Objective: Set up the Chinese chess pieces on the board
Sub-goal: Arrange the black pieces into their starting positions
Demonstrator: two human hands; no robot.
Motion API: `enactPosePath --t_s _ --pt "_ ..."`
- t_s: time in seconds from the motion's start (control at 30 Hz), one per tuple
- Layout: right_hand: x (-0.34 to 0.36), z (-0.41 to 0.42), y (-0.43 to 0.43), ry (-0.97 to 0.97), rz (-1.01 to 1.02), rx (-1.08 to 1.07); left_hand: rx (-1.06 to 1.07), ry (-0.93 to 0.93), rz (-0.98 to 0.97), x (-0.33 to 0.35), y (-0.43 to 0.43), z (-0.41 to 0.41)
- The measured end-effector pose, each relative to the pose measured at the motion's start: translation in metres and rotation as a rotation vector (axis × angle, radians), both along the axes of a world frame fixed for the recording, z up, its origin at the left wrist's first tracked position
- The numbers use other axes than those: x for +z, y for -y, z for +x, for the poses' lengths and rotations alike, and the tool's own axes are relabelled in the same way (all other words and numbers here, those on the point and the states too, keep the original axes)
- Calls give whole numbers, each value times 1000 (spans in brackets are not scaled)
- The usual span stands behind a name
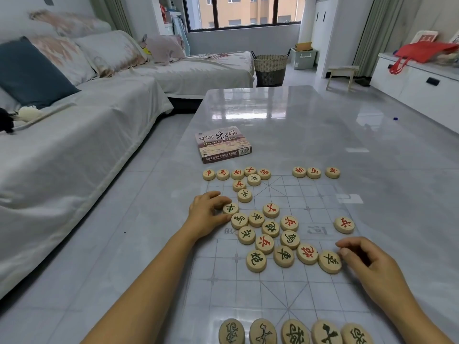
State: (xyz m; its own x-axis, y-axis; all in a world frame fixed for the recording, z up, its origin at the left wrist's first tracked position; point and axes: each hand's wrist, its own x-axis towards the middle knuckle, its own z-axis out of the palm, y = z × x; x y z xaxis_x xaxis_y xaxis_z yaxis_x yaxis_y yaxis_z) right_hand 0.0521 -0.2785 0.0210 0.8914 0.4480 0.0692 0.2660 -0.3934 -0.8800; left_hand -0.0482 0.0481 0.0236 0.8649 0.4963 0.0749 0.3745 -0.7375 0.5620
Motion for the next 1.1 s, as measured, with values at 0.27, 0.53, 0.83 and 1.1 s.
enactPosePath --t_s 0.27,0.53,0.83,1.1 --pt "1 0 0 23 -3 9 -57 22 -93 1 12 -24" --pt "1 -1 0 -1 30 5 -67 148 -214 4 31 -50" --pt "4 -3 -1 4 23 3 -40 219 -58 3 53 -88" --pt "7 -5 -4 24 -33 0 -4 173 1 -6 68 -106"
